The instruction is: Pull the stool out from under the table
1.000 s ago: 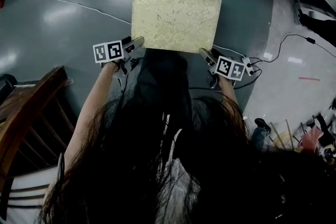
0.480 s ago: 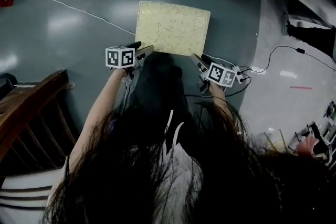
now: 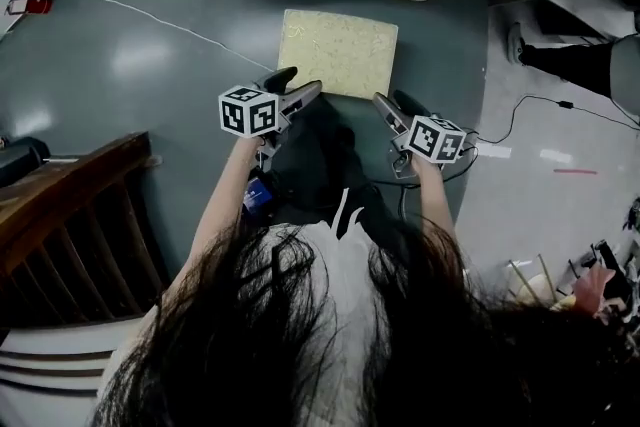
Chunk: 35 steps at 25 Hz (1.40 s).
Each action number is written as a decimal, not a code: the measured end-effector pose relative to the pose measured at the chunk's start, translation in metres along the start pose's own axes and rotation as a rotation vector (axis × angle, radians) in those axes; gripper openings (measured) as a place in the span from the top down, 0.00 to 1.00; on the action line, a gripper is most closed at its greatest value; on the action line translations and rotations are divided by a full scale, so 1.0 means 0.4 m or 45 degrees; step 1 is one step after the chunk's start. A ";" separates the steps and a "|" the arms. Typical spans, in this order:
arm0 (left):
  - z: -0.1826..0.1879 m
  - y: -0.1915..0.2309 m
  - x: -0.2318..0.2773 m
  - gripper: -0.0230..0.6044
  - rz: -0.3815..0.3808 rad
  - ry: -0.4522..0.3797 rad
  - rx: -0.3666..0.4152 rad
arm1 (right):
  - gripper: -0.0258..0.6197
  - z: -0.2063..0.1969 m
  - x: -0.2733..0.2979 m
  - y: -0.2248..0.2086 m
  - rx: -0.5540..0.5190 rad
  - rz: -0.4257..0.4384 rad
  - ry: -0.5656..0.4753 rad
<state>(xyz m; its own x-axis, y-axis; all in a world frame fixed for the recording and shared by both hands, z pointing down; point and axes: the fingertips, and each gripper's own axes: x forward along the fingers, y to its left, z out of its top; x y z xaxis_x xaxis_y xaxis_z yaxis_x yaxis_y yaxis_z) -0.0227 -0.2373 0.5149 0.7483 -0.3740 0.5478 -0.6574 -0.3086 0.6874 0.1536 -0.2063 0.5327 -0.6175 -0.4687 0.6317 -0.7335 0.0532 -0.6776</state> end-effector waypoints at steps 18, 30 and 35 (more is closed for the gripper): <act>0.193 -0.416 -0.195 0.44 0.084 -0.374 0.720 | 0.51 0.090 -0.369 0.267 -0.266 0.128 -0.298; 0.036 -0.445 -0.208 0.44 0.151 -0.270 0.761 | 0.60 -0.001 -0.407 0.278 -0.271 0.190 -0.285; -0.003 -0.392 -0.244 0.44 0.206 -0.265 0.656 | 0.69 -0.017 -0.389 0.298 -0.292 0.201 -0.269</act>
<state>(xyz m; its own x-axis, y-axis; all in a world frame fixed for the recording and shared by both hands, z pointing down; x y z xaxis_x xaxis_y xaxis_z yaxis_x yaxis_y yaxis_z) 0.0076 -0.1515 0.3542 0.6359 -0.5998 0.4856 -0.7590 -0.5999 0.2531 0.1601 -0.1210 0.3562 -0.6736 -0.6100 0.4173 -0.6931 0.3253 -0.6433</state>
